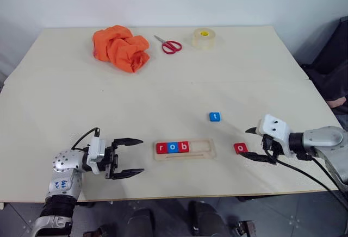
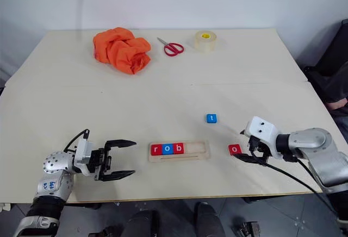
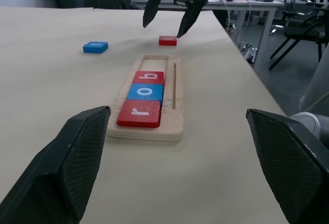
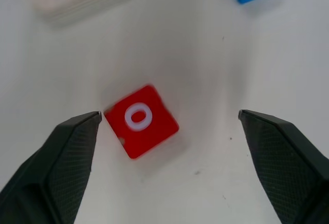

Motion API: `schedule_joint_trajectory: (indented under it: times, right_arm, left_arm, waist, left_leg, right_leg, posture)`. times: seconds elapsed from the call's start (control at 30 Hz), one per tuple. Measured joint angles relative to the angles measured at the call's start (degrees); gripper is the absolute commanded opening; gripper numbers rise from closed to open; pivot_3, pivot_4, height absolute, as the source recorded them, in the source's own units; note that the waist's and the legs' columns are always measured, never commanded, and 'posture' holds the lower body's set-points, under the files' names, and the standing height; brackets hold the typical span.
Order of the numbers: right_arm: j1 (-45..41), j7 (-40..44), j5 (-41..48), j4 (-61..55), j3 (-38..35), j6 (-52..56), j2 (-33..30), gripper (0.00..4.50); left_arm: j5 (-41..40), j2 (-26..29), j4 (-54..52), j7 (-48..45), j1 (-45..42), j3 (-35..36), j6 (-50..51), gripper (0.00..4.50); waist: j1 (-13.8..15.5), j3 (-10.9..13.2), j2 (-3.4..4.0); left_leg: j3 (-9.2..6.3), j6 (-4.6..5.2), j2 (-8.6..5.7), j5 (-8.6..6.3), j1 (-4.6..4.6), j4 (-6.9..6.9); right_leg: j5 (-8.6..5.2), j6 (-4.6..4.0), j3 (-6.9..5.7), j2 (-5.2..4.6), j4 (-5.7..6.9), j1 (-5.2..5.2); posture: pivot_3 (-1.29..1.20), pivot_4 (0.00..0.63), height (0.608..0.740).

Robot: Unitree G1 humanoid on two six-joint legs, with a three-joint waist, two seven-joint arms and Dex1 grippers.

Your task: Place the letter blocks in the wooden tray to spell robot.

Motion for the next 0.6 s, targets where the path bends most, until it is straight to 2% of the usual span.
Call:
schedule_joint_trajectory:
  times: [0.1, 0.2, 0.43, 0.6]
  right_arm:
    - [-3.1, 3.3, -2.0, 3.8, 2.8, -3.3, 0.2, 4.47]
    - [-5.1, 5.1, -3.0, 6.0, 4.0, -4.8, 1.1, 3.89]
    - [-6.5, 6.9, -4.0, 7.2, 4.9, -6.2, 2.9, 1.49]
    - [-7.5, 6.7, -4.6, 8.2, 4.9, -6.1, 3.7, 1.45]
  left_arm:
    - [0.0, 0.1, -1.1, 0.2, 1.3, 0.3, -0.3, 4.5]
    - [0.0, 0.1, -2.3, 0.8, 2.4, 0.9, -0.4, 4.5]
    - [0.0, 0.1, -4.2, 2.1, 3.8, 1.1, -0.3, 4.5]
    - [0.0, 0.1, -4.4, 2.5, 4.8, 1.1, -0.3, 4.5]
  waist:
    - [0.0, 0.0, 0.0]
    - [0.0, 0.0, 0.0]
    - [-0.2, 0.0, -0.02]
    - [-0.1, 0.0, -0.02]
  left_leg:
    - [0.03, -0.01, 0.01, 0.0, 0.01, 0.02]
    - [0.03, -0.01, 0.01, 0.0, 0.01, 0.05]
    - [0.08, -0.03, 0.04, 0.01, 0.15, 0.19]
    - [0.13, -0.04, 0.04, 0.01, 0.18, 0.25]
  right_leg:
    - [0.0, 0.0, 0.03, -0.01, 0.03, -0.02]
    - [0.0, 0.0, 0.03, -0.01, 0.06, -0.01]
    - [0.02, -0.07, 0.09, -0.01, 0.15, 0.08]
    - [0.02, -0.12, 0.16, -0.01, 0.18, 0.08]
  posture:
    - [0.0, 0.15, 0.74]
    - [0.0, 0.15, 0.74]
    - [0.0, 0.15, 0.74]
    - [0.0, 0.15, 0.74]
